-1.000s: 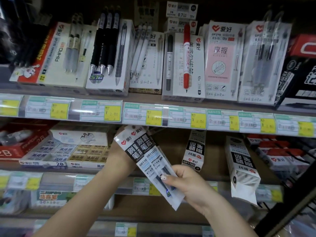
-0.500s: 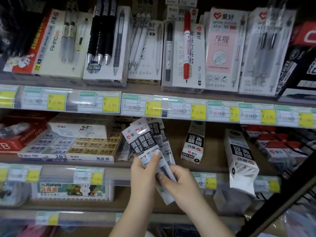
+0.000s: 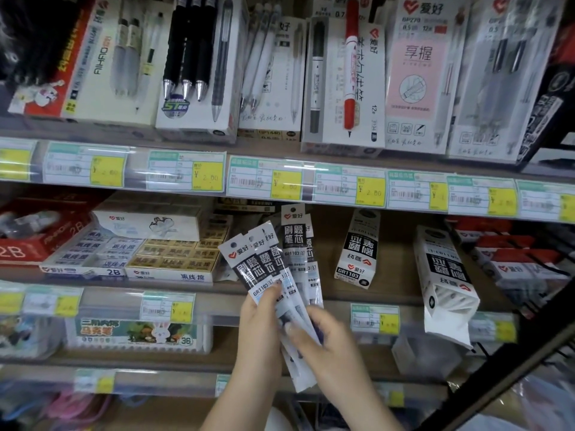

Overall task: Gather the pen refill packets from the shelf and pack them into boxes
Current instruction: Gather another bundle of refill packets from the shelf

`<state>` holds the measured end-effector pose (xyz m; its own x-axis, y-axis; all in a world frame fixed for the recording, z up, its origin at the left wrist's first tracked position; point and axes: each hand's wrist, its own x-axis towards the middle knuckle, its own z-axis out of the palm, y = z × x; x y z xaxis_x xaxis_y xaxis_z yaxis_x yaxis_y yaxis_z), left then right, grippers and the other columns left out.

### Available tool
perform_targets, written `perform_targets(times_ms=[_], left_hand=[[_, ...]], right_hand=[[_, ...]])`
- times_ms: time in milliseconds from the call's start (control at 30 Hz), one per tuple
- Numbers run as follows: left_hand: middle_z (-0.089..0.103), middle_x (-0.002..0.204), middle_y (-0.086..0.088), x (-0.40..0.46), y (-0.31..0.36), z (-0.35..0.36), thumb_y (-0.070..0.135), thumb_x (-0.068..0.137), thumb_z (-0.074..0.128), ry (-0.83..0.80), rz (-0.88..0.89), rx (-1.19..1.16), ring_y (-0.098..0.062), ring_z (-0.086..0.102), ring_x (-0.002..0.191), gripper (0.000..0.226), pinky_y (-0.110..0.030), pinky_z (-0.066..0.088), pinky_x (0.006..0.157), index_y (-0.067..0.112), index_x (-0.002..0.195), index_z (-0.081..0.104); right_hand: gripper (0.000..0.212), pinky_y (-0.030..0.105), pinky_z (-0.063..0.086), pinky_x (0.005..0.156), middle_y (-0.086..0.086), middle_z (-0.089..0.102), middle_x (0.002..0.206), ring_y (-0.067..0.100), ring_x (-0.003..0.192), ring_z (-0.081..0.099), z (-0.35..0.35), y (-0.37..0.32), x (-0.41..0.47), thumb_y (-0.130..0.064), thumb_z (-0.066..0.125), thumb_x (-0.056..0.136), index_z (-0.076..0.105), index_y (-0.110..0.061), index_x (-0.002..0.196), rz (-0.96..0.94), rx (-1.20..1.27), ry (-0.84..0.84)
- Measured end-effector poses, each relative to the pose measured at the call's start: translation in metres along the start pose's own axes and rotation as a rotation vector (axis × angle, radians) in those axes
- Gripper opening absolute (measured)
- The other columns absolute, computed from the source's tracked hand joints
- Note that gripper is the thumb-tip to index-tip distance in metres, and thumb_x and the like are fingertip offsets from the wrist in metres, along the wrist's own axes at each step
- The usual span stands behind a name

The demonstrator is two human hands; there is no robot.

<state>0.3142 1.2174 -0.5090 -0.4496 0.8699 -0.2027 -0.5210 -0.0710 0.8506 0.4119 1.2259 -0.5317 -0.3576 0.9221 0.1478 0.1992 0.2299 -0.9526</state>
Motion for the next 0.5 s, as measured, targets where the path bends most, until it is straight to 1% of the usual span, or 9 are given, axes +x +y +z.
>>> perform_targets(times_ms=[33, 67, 133, 200, 233, 300, 400, 467, 500], left_hand=[[0.073, 0.079, -0.011, -0.001, 0.001, -0.001, 0.015, 0.092, 0.051, -0.013, -0.025, -0.025, -0.026, 0.070, 0.072, 0.015, -0.041, 0.054, 0.073, 0.015, 0.092, 0.065], [0.073, 0.080, -0.012, 0.000, 0.002, -0.001, 0.017, 0.092, 0.051, -0.016, -0.044, -0.043, -0.027, 0.070, 0.072, 0.014, -0.041, 0.054, 0.073, 0.014, 0.093, 0.065], [0.073, 0.078, -0.011, 0.002, 0.003, -0.002, 0.016, 0.092, 0.051, -0.011, -0.062, -0.066, -0.026, 0.070, 0.069, 0.014, -0.039, 0.053, 0.070, 0.014, 0.092, 0.064], [0.073, 0.079, -0.011, 0.003, 0.005, -0.004, 0.015, 0.093, 0.050, -0.017, -0.064, -0.073, -0.026, 0.070, 0.071, 0.015, -0.040, 0.053, 0.072, 0.015, 0.090, 0.065], [0.073, 0.082, -0.012, 0.004, 0.007, -0.005, 0.016, 0.093, 0.050, -0.022, -0.061, -0.071, -0.027, 0.070, 0.073, 0.015, -0.041, 0.053, 0.074, 0.015, 0.092, 0.065], [0.073, 0.088, -0.013, 0.005, 0.010, -0.009, 0.018, 0.093, 0.050, -0.029, -0.056, -0.065, -0.028, 0.070, 0.078, 0.016, -0.044, 0.053, 0.077, 0.013, 0.099, 0.064], [0.073, 0.089, -0.013, 0.006, 0.013, -0.014, 0.019, 0.093, 0.050, -0.030, -0.065, -0.061, -0.028, 0.070, 0.078, 0.018, -0.041, 0.053, 0.074, 0.011, 0.102, 0.064], [0.072, 0.095, -0.017, 0.003, 0.015, -0.015, 0.022, 0.093, 0.050, -0.053, -0.100, -0.054, -0.033, 0.069, 0.085, 0.024, -0.044, 0.054, 0.078, 0.008, 0.107, 0.064], [0.072, 0.097, -0.018, 0.001, 0.015, -0.015, 0.023, 0.093, 0.050, -0.060, -0.119, -0.058, -0.034, 0.068, 0.087, 0.027, -0.045, 0.053, 0.080, 0.006, 0.109, 0.064]], right_hand=[[0.027, 0.033, 0.048, 0.068, 0.011, 0.065, 0.082, 0.015, 0.073, 0.062, 0.000, 0.000, 0.000, -0.044, 0.055, 0.080, 0.064, -0.022, 0.093, -0.012, 0.030, 0.016], [0.034, 0.037, 0.049, 0.071, 0.017, 0.064, 0.085, 0.022, 0.076, 0.062, 0.000, 0.001, 0.000, -0.045, 0.052, 0.082, 0.061, -0.015, 0.094, -0.013, 0.061, 0.033], [0.036, 0.047, 0.049, 0.079, 0.021, 0.064, 0.091, 0.037, 0.088, 0.060, 0.000, 0.002, 0.000, -0.042, 0.048, 0.085, 0.059, -0.009, 0.093, 0.005, 0.105, 0.047], [0.041, 0.040, 0.048, 0.073, 0.022, 0.062, 0.089, 0.041, 0.090, 0.057, -0.001, 0.004, 0.000, -0.044, 0.048, 0.086, 0.058, -0.005, 0.092, -0.001, 0.095, 0.045], [0.049, 0.037, 0.045, 0.070, 0.025, 0.060, 0.088, 0.043, 0.085, 0.056, -0.001, 0.004, 0.000, -0.049, 0.049, 0.085, 0.056, -0.001, 0.091, -0.014, 0.092, 0.043], [0.062, 0.038, 0.043, 0.068, 0.029, 0.057, 0.087, 0.042, 0.077, 0.056, -0.002, 0.002, -0.001, -0.061, 0.052, 0.080, 0.054, 0.001, 0.088, -0.022, 0.095, 0.038], [0.057, 0.046, 0.046, 0.065, 0.027, 0.058, 0.084, 0.044, 0.079, 0.056, -0.003, 0.002, -0.002, -0.059, 0.053, 0.079, 0.058, -0.003, 0.086, -0.021, 0.081, 0.035], [0.047, 0.046, 0.047, 0.065, 0.025, 0.060, 0.084, 0.043, 0.079, 0.057, -0.002, 0.001, -0.003, -0.051, 0.052, 0.081, 0.059, -0.005, 0.086, -0.008, 0.075, 0.034], [0.045, 0.050, 0.048, 0.067, 0.024, 0.061, 0.085, 0.041, 0.079, 0.058, -0.002, 0.000, -0.004, -0.049, 0.052, 0.080, 0.060, -0.005, 0.088, 0.000, 0.076, 0.031]])
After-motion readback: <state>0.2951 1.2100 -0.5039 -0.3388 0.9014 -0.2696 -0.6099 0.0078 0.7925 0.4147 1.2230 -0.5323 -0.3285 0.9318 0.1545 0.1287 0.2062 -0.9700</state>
